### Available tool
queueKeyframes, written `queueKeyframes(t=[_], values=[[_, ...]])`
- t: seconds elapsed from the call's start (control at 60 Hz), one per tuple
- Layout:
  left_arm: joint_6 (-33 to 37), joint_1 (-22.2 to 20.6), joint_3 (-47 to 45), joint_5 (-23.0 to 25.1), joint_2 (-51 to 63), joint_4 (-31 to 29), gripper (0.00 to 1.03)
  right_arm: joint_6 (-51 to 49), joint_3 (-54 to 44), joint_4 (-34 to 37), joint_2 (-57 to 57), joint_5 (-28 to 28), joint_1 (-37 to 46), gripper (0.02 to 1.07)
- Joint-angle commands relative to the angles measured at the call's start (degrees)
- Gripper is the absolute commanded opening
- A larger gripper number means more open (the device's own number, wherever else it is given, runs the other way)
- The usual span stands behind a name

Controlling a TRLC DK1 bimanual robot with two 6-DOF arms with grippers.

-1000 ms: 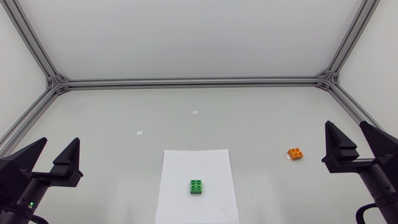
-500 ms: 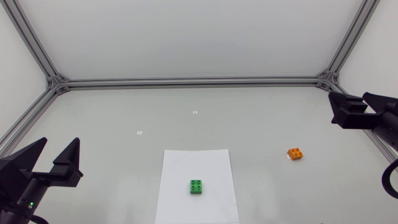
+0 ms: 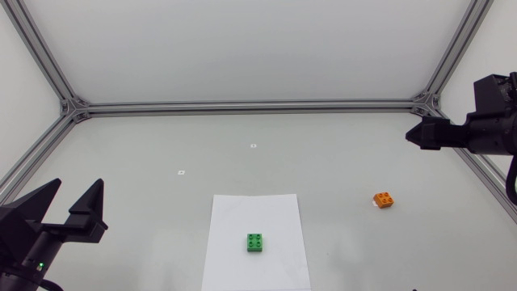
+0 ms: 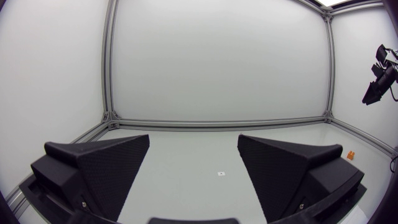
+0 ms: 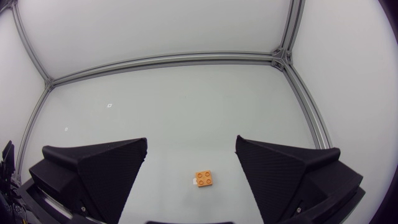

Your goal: Pick up the orange 2x2 brick with the right arm and stack it on top of the green 2x2 brick in the center

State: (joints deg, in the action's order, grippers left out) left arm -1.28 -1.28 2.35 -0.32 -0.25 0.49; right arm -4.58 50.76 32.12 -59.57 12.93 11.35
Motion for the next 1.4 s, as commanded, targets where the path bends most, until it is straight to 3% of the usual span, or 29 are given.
queueKeyframes(t=[0.0,0.217,0.55,0.917,1.083,1.383], values=[[0.8,0.2,-2.3,0.3,-0.5,-0.8,0.99,-4.4,2.8,3.3,-3.1,0.6,0.4,1.03],[0.7,0.2,-2.3,0.2,-0.5,-0.8,0.99,-18.2,9.1,13.8,-12.9,0.5,0.8,1.03],[0.8,0.2,-2.3,0.2,-0.5,-0.8,0.99,-22.2,14.6,19.3,-24.5,-4.7,0.5,1.03],[0.8,0.2,-2.3,0.3,-0.5,-0.8,0.99,-21.4,14.8,18.2,-27.6,-4.8,-1.3,1.03],[0.8,0.2,-2.3,0.2,-0.5,-0.8,0.99,-20.1,14.0,17.2,-32.0,-10.3,-2.7,1.03],[0.8,0.2,-2.3,0.2,-0.5,-0.8,0.99,-13.6,13.2,15.5,-37.3,-12.1,-3.4,1.03]])
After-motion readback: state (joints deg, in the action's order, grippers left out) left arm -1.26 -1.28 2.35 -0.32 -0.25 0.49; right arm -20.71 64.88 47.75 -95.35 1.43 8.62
